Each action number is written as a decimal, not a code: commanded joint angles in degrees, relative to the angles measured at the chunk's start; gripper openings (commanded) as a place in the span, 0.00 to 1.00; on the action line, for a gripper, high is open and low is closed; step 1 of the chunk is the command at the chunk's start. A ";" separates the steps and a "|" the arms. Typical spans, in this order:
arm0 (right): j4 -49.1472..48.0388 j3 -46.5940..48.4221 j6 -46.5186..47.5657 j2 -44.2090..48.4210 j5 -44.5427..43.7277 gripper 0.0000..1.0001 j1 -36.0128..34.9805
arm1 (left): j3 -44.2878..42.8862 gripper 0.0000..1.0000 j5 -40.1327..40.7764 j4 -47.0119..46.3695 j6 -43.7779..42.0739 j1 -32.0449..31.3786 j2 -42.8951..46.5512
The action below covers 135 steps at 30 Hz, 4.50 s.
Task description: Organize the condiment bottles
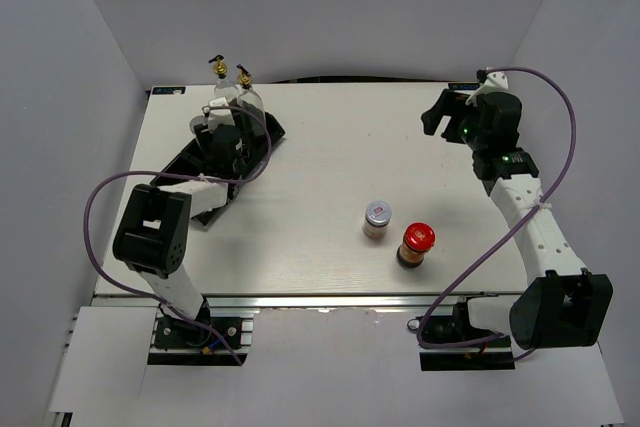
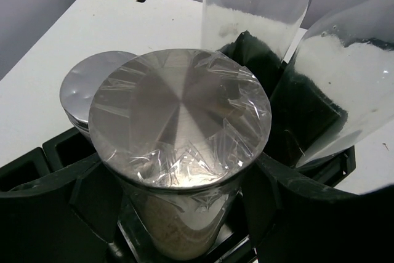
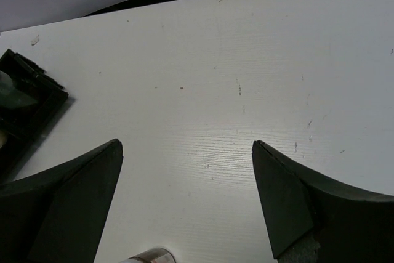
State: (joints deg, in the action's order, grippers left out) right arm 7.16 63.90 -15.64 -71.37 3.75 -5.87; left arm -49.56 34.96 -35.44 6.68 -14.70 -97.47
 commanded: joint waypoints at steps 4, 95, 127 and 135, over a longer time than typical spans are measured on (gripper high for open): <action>-1.18 -0.18 1.66 2.82 -2.43 0.90 0.60 | 0.34 0.00 2.48 -8.06 2.11 0.28 0.00; 18.51 -17.14 -1.85 24.97 -5.86 0.90 5.17 | -39.20 0.98 -36.37 53.63 -5.97 -52.01 -10.19; 17.45 -18.28 -1.68 26.37 -5.60 0.89 5.17 | -41.23 0.03 -39.71 49.77 -9.49 -54.21 -13.98; 17.10 -18.46 -2.20 26.55 -8.22 0.89 5.25 | -41.49 0.00 -28.56 44.50 -8.96 -53.77 -8.18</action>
State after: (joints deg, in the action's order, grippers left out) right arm 26.85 45.93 -17.80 -45.71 -2.55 -0.82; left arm -88.95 0.84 15.55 -2.13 -68.75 -112.60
